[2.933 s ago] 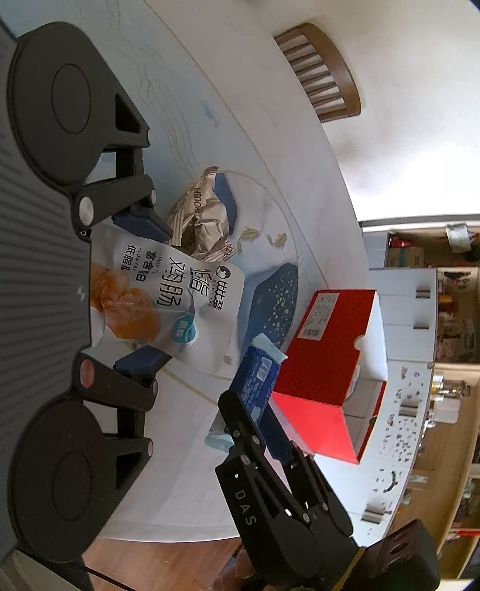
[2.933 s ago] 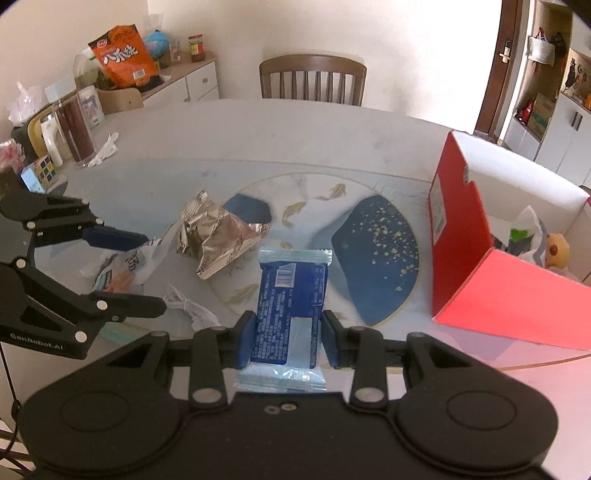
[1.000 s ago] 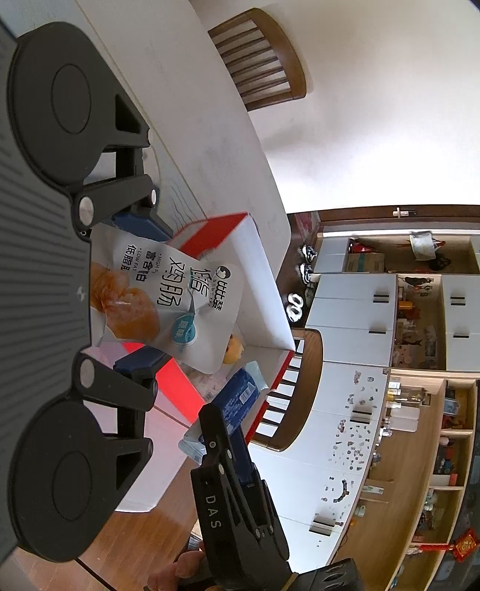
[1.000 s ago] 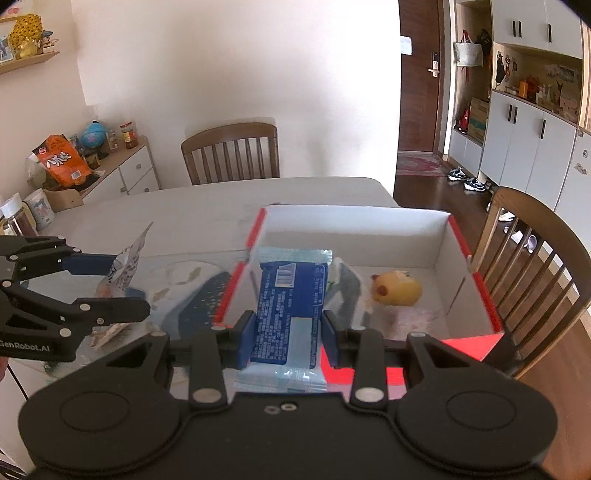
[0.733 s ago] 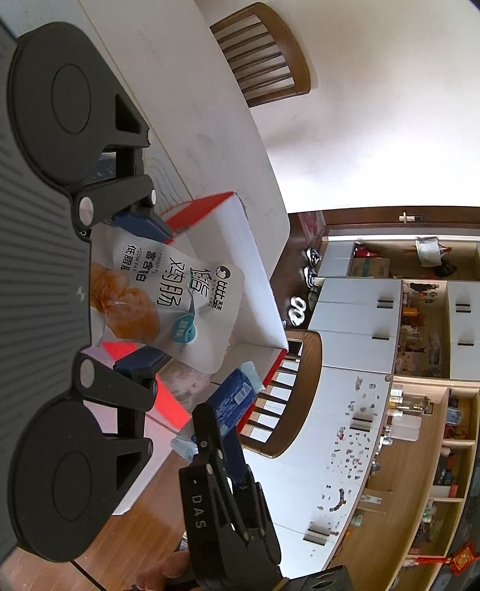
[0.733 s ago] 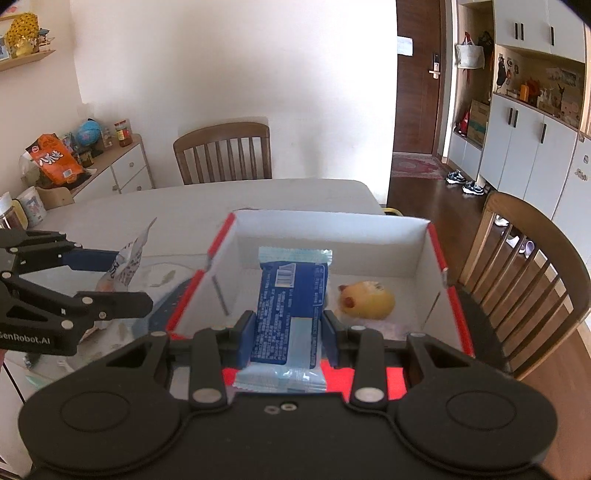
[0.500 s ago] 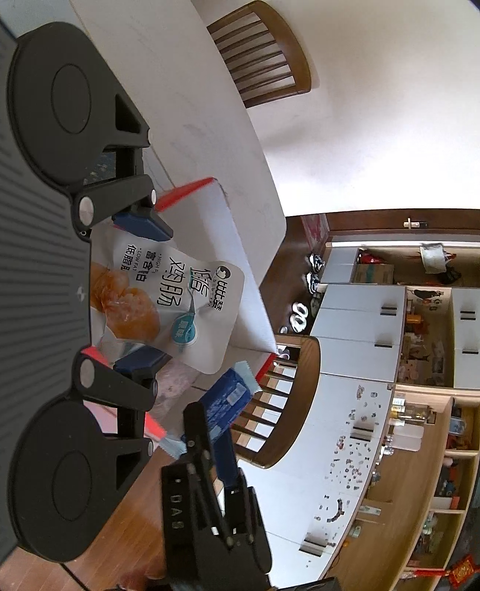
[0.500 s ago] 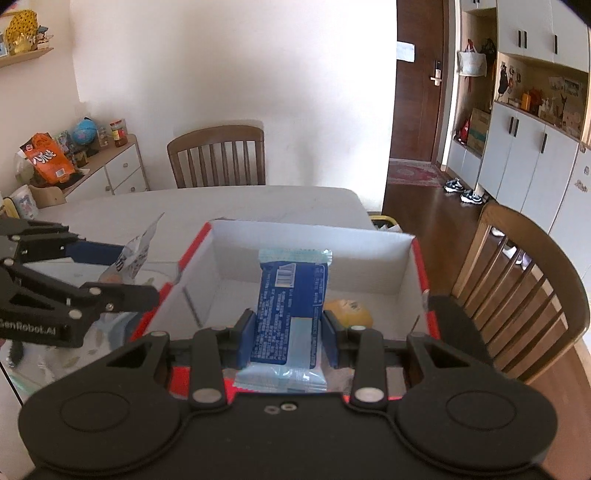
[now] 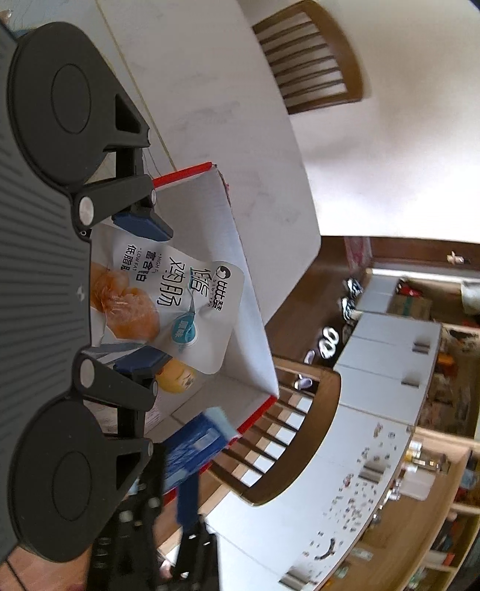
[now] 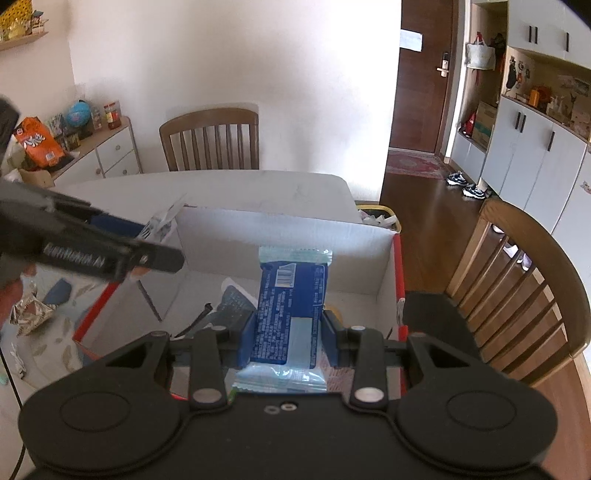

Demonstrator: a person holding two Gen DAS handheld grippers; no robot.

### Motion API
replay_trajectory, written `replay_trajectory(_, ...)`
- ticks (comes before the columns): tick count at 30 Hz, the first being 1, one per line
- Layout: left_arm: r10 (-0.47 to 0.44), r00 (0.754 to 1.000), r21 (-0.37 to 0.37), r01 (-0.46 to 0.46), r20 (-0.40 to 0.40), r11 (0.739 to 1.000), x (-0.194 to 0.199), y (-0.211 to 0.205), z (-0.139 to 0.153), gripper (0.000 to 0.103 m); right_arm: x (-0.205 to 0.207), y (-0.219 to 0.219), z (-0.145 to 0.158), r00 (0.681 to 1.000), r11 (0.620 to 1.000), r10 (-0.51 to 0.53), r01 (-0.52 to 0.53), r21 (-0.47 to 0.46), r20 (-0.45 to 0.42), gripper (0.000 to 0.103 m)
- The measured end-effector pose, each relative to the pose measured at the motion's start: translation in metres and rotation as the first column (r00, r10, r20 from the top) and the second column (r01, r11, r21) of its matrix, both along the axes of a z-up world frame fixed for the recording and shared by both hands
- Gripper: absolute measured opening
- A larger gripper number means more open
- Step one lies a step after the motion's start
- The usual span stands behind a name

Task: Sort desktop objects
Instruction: 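Lower both packets into the box and open both tools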

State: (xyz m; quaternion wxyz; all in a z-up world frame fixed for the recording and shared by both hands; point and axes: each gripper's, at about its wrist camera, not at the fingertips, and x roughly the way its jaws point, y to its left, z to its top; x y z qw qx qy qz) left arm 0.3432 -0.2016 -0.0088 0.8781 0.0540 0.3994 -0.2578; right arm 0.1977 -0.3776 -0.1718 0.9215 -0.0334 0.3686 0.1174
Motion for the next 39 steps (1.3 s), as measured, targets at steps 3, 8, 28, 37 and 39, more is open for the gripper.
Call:
replay_trajectory(3,0.019,0.999,0.002,-0.019,-0.032,1.000,0.014,-0.005,-0.004,0.060,0.004,0.000,-0.004,1.000,1.000,0.011,-0.011,0.001,-0.013,0.037)
replay_trajectory(8,0.079,0.992,0.013,-0.079,-0.099,0.997,0.034,-0.012,-0.019,0.060,0.011,-0.002,-0.013,0.999,1.000,0.023,-0.023,0.000,-0.036,0.037)
replay_trajectory(28,0.108,0.985,0.136,-0.090,-0.136,0.987,0.053,-0.046,-0.054,0.060,0.028,0.002,-0.045,0.984,0.996,0.093,-0.094,0.001,-0.149,0.037)
replay_trajectory(37,0.017,0.992,0.206,0.010,-0.129,0.979,0.041,-0.073,-0.063,0.060,0.030,0.006,-0.056,0.978,0.994,0.096,-0.103,-0.029,-0.184,0.037)
replay_trajectory(39,0.020,0.989,0.205,0.010,-0.144,0.979,0.041,-0.075,-0.066,0.060,0.030,0.005,-0.058,0.977,0.995,0.092,-0.098,-0.018,-0.192,0.037)
